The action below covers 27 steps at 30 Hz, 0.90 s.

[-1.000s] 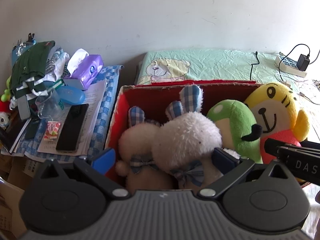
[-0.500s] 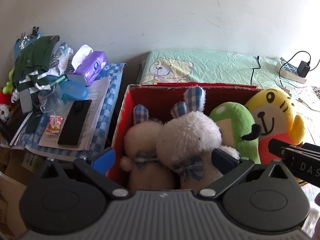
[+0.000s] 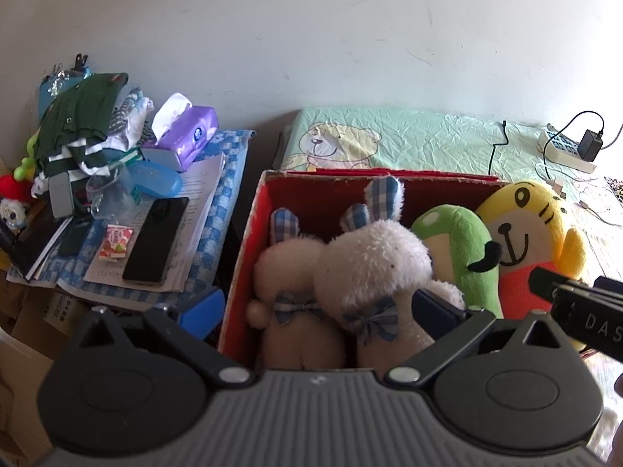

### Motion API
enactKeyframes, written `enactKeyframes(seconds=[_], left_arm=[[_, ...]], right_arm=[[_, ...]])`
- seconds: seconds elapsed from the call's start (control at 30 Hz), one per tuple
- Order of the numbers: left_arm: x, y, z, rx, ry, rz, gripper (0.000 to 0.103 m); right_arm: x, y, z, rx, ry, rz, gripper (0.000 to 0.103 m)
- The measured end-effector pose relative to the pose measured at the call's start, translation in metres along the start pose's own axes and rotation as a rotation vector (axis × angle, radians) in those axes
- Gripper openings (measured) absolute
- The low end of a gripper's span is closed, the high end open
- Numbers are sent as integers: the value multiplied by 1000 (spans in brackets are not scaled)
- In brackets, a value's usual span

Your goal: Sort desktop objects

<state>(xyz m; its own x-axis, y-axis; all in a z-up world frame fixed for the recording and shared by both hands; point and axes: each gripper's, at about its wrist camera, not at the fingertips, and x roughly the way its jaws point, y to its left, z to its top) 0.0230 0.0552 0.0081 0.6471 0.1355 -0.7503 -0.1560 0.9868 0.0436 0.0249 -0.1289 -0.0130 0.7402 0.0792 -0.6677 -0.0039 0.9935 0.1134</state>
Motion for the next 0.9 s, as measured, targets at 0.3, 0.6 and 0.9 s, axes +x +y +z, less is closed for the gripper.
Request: enactKeyframes(seconds=[0.3, 0.6, 0.9], left_arm=[[-12, -1, -5, -9, -4, -3, 102], [-26, -7, -15, -5, -5, -18, 102], [-36, -11, -35, 5, 14, -46, 102]], right_arm=[[-6, 0, -6, 5, 21, 20, 79], [-22, 1, -13, -8, 16, 18, 78], [-36, -5, -29, 24, 25, -7, 78]])
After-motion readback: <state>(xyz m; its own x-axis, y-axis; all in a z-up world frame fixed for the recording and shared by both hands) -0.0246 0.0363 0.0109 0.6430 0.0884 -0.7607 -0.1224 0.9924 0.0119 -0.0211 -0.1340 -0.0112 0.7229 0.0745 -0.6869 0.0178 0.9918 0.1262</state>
